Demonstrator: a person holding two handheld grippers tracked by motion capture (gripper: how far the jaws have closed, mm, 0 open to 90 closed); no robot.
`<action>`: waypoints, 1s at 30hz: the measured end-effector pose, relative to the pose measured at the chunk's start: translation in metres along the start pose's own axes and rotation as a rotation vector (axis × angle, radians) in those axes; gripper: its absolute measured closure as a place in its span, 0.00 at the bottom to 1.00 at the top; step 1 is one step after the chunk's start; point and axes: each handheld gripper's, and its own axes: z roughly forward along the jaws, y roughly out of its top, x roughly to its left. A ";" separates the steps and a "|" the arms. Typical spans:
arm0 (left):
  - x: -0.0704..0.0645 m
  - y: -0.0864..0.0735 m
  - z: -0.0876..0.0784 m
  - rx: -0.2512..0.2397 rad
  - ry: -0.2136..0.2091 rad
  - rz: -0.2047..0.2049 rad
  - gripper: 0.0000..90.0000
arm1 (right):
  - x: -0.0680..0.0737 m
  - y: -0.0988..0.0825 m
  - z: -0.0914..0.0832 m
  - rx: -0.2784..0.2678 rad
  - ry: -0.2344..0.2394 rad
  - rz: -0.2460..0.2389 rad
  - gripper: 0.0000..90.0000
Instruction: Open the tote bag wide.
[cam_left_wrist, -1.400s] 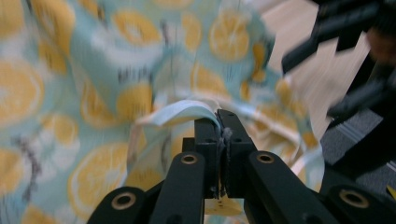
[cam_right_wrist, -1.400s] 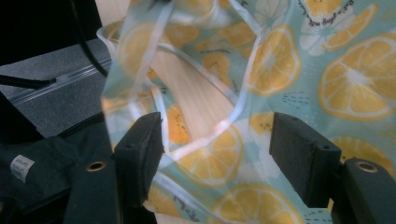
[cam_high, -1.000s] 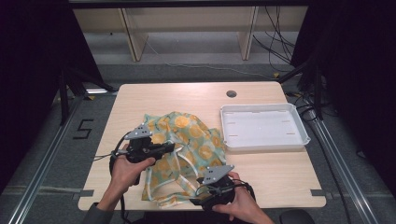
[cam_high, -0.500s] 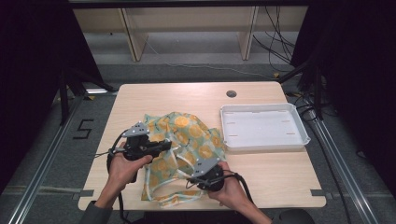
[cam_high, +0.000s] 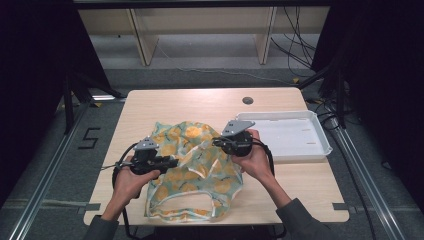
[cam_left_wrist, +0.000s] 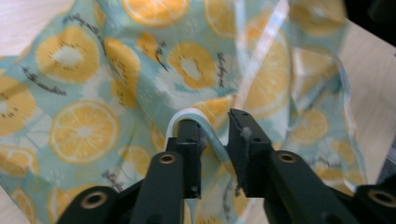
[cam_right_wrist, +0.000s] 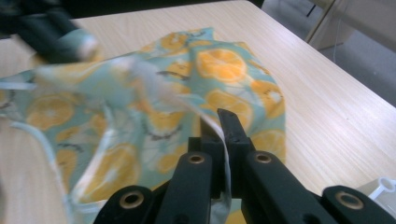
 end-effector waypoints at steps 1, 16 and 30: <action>-0.004 -0.005 -0.004 0.031 0.025 0.030 0.72 | -0.006 0.001 0.005 0.005 -0.018 -0.010 1.00; -0.042 -0.040 0.036 0.131 0.146 0.261 0.29 | -0.019 0.003 0.007 0.007 -0.045 0.025 1.00; -0.040 -0.023 0.044 0.068 0.094 0.270 0.87 | -0.020 0.002 0.009 0.015 -0.045 0.037 0.97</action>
